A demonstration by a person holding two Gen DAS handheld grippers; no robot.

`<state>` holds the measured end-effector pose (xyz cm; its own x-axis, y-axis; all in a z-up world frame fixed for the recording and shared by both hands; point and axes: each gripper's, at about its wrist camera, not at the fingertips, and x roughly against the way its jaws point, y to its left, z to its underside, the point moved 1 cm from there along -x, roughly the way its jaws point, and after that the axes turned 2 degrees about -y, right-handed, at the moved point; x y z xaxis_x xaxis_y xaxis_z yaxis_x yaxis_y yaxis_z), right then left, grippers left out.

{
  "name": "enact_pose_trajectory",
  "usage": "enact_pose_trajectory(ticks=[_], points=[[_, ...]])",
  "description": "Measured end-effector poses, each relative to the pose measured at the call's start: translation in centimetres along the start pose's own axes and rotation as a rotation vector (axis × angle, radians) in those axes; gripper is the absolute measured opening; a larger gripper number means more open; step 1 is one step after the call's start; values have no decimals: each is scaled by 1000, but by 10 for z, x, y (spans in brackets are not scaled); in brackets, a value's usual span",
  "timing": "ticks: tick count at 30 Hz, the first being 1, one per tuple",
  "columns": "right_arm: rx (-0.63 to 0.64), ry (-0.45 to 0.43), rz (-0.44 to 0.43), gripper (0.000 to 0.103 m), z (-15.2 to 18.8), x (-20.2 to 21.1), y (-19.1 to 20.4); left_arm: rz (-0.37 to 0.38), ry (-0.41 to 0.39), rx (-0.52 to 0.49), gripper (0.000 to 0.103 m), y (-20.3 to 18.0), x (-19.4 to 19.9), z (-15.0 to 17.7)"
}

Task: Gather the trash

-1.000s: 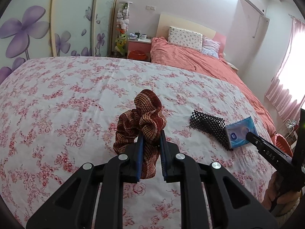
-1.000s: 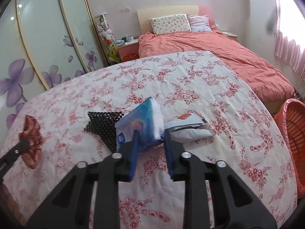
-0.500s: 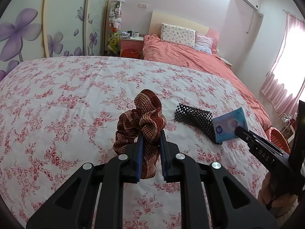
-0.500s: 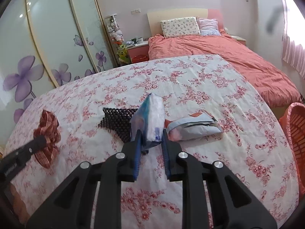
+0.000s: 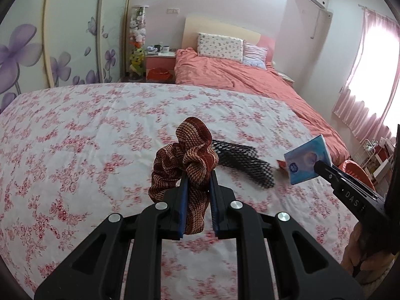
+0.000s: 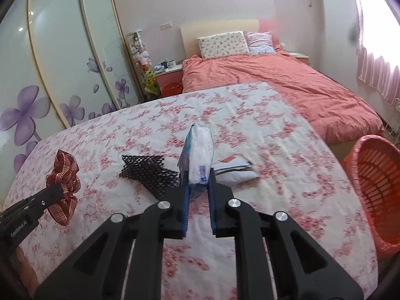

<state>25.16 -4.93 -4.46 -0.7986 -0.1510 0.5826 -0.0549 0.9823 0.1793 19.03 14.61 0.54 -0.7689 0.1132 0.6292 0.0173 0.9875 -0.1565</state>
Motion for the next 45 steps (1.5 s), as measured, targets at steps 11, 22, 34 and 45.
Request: enact_pose_trajectory(ticks=[11,22,34,45], points=[[-49,-44,64,14,4,44,-46,97,-1,-68,15,-58,7,1],[-113,-83,140,14,15,79,-103,189,10,-137,15,-119,5,7],[-184,-135,240,14,28,114,-163,293,37,-194,15,-183,-1,22],[-240,-153,280,14,40,128,-202,356,68,-251,15,-236,-9,36]])
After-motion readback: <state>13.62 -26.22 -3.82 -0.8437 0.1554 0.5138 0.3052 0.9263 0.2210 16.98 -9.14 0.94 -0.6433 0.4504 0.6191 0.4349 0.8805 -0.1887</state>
